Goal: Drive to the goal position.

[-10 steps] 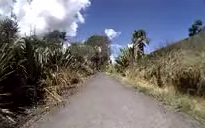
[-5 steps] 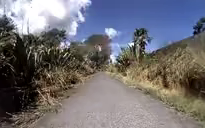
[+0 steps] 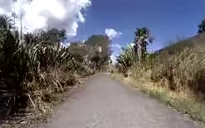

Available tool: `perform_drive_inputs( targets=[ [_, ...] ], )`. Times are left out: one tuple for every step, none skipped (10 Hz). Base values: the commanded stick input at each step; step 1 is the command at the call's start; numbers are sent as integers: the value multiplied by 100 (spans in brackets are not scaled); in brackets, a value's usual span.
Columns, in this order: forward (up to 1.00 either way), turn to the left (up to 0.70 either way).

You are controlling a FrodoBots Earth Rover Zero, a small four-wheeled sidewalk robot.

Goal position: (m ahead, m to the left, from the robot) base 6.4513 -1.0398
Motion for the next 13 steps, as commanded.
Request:
perform_drive_inputs(
  targets=[
    [70,0],
    [70,0],
    [70,0],
    [70,0],
    [70,0],
    [70,0],
    [70,0],
    [70,0],
    [70,0],
    [70,0],
    [70,0],
    [70,0],
    [70,0]
  ],
)
